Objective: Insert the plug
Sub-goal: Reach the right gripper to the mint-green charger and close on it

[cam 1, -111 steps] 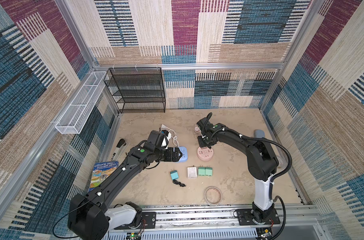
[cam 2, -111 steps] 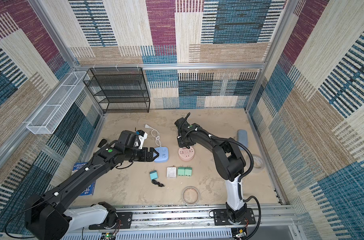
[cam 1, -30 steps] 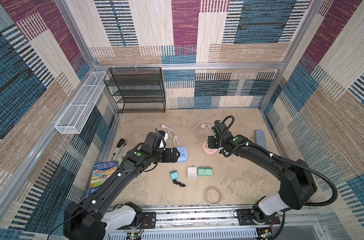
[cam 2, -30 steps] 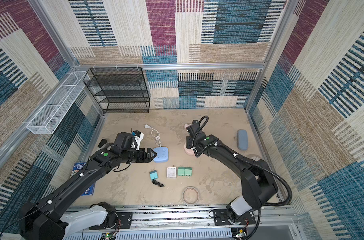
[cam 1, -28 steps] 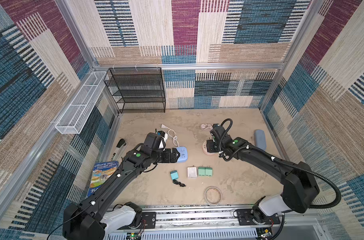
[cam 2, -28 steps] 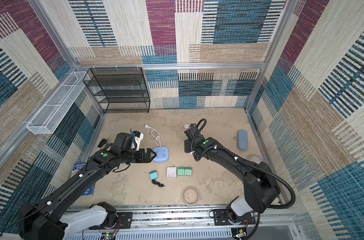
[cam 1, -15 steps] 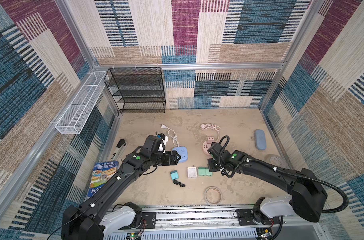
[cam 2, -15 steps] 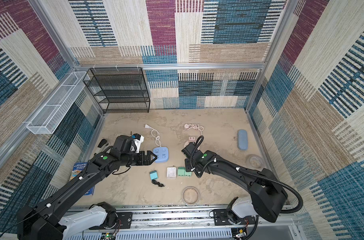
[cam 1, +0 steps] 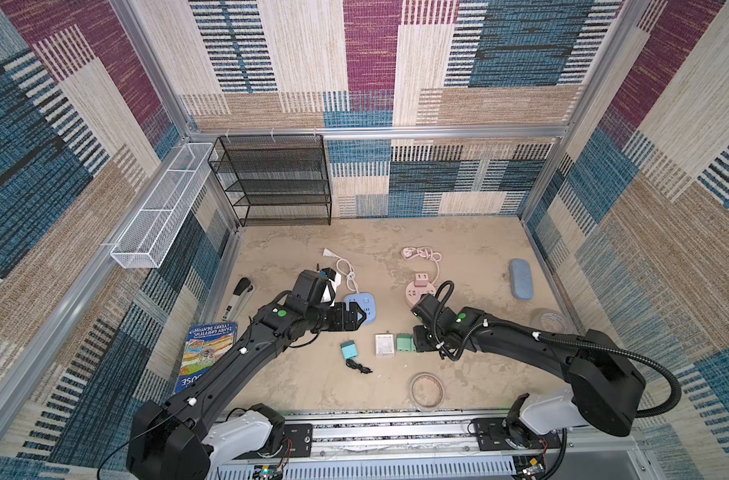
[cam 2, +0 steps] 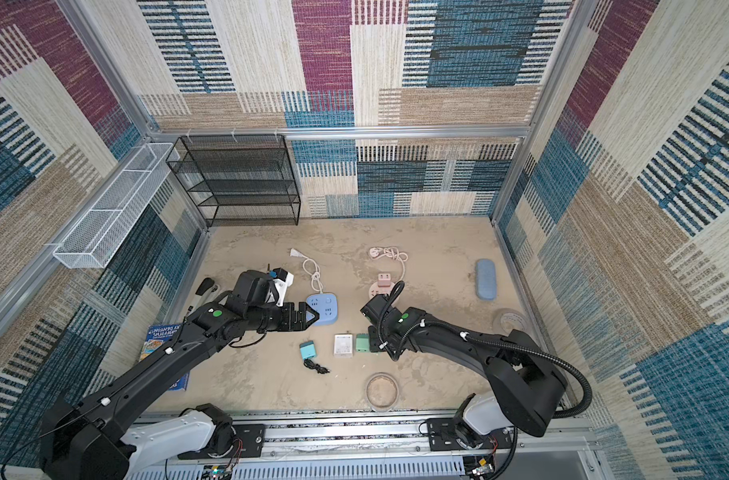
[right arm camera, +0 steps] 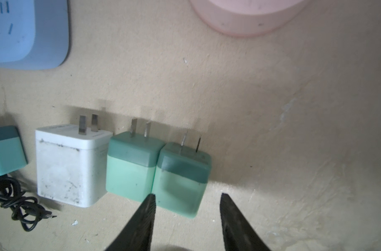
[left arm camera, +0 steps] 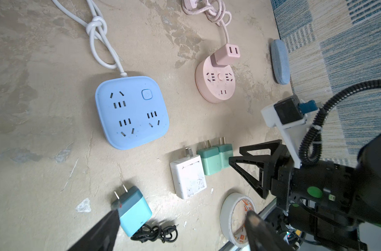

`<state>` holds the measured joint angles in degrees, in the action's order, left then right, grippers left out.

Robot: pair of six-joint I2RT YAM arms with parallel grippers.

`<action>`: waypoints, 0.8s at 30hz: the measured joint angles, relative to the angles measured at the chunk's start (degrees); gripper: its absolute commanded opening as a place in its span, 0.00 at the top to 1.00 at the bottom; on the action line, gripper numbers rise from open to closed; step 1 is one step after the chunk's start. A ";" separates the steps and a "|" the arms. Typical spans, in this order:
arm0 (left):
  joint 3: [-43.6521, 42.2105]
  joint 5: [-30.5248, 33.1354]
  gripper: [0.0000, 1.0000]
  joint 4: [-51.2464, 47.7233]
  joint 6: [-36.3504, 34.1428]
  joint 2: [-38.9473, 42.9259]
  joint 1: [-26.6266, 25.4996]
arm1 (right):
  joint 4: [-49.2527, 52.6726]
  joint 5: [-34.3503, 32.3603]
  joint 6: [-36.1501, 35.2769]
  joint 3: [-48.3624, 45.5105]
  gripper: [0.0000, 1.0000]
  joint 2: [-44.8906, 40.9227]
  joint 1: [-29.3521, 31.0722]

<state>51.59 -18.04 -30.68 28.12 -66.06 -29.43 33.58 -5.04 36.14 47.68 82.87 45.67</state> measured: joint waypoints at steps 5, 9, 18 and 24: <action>-0.09 -0.22 0.05 0.96 0.22 -0.70 -1.42 | -1.14 0.09 0.00 0.04 0.49 1.79 0.00; -0.15 -0.22 0.05 1.42 0.28 -1.55 -2.40 | -2.08 0.76 -0.02 0.04 0.50 3.28 0.02; -0.39 -0.15 0.05 1.73 0.39 -2.05 -2.97 | -2.89 0.50 -0.02 -0.87 0.50 5.14 0.07; -0.57 -0.15 0.06 1.79 0.42 -2.16 -3.10 | -2.95 0.39 -0.37 -1.29 0.57 5.55 0.07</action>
<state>51.03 -18.20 -28.88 28.53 -68.23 -32.53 30.63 -4.64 35.77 46.39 88.42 45.74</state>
